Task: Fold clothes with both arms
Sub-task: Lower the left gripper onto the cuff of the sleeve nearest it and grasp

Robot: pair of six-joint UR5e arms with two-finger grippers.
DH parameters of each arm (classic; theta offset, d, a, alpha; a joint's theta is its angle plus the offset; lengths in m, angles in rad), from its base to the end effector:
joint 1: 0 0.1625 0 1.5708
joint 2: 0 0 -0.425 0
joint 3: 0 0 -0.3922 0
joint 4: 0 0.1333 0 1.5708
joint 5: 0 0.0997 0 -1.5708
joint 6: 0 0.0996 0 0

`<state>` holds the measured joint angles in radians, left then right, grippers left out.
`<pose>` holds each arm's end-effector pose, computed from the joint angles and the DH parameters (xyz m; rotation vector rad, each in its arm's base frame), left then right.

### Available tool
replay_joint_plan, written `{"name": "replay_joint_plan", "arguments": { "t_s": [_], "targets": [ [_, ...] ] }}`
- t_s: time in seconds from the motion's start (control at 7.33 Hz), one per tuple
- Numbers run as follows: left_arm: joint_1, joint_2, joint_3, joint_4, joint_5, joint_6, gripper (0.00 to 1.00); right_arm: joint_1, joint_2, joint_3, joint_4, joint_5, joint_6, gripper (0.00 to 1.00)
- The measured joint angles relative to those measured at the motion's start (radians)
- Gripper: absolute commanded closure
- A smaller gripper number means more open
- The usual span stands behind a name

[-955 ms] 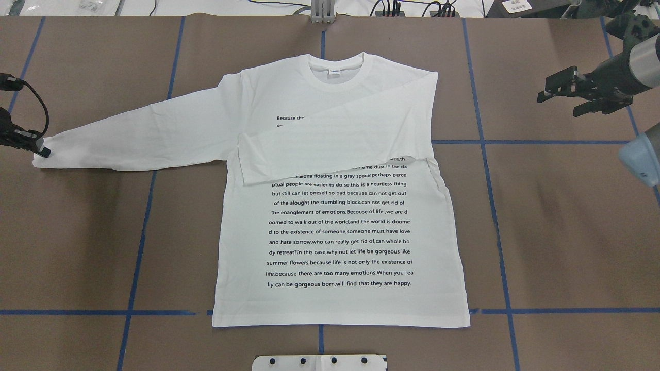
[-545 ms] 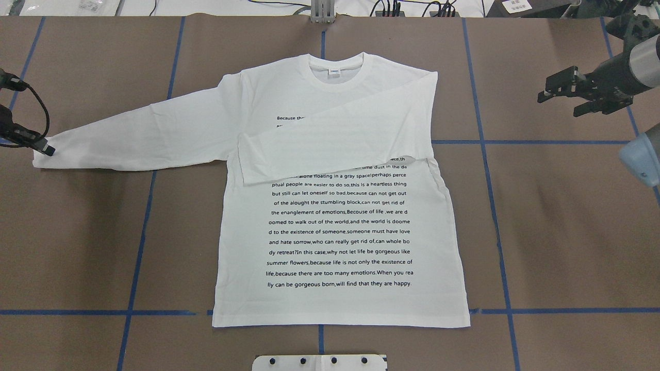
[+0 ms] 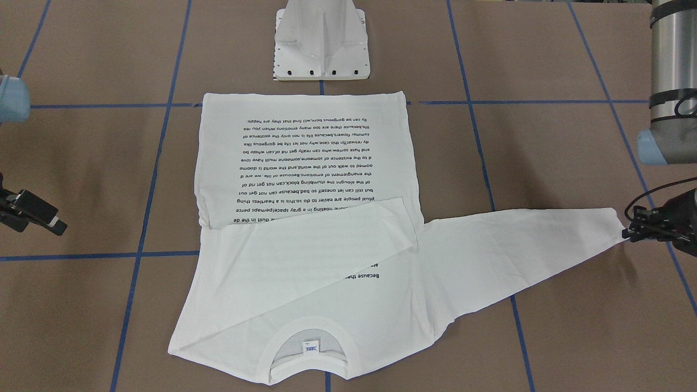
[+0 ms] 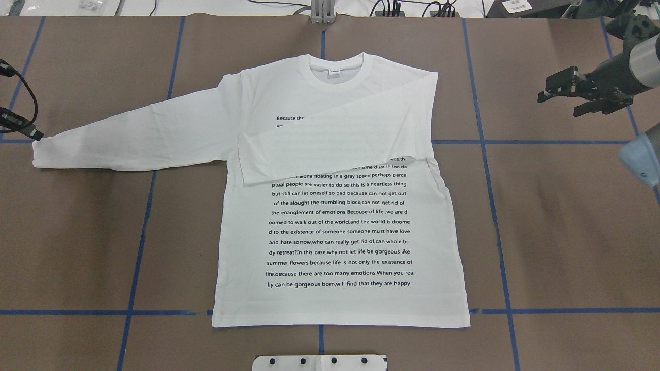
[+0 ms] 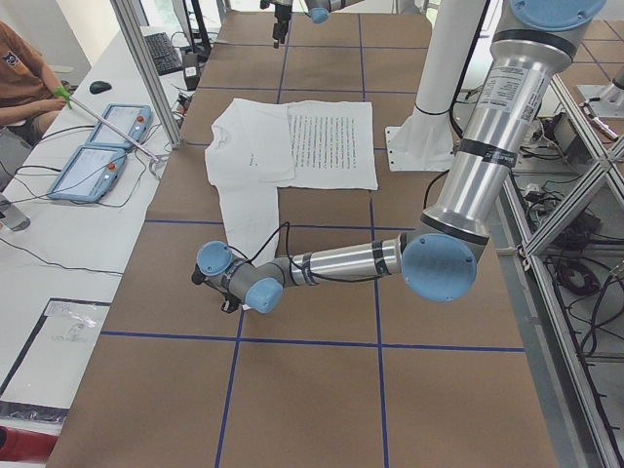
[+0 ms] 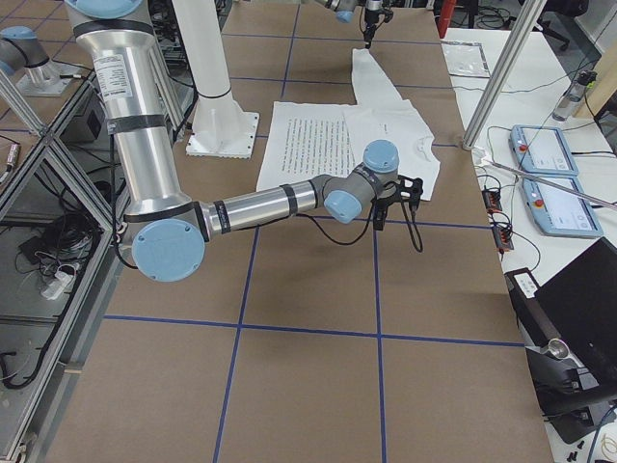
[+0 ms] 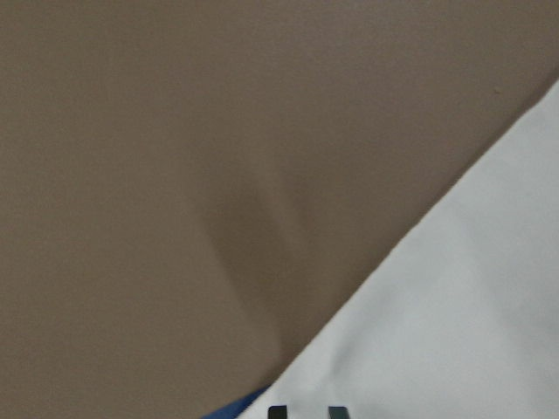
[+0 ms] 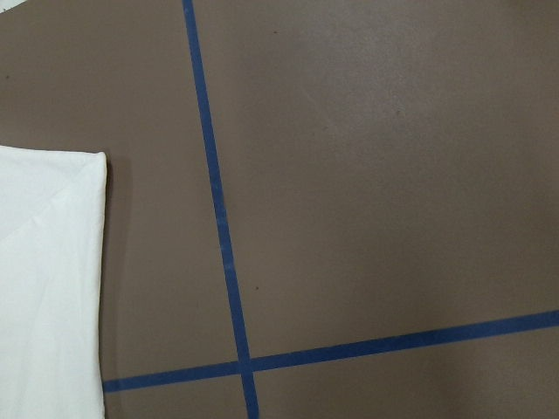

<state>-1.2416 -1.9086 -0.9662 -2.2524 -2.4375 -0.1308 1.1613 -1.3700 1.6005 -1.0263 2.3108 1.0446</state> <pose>0.1514 -0.6208 0.6857 0.1843 0.9242 0.3632 -0.1739 -0.5669 0.4721 0.0853 -1.0155 0.2930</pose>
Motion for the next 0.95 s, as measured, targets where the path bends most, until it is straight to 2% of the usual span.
{"name": "replay_joint_plan", "arguments": {
  "t_s": [0.14,0.27,0.95],
  "targets": [
    [-0.004,-0.015,0.021,0.0,0.0,0.003,0.52,0.0,0.0,-0.001,0.0,0.0,0.0,0.01],
    [-0.007,-0.021,0.03,0.0,-0.002,0.005,0.5,-0.001,0.001,-0.001,0.0,-0.001,0.0,0.01],
    [0.001,-0.021,0.036,0.005,-0.009,0.006,0.51,0.0,0.001,-0.001,0.0,-0.001,0.002,0.01]
  ]
}}
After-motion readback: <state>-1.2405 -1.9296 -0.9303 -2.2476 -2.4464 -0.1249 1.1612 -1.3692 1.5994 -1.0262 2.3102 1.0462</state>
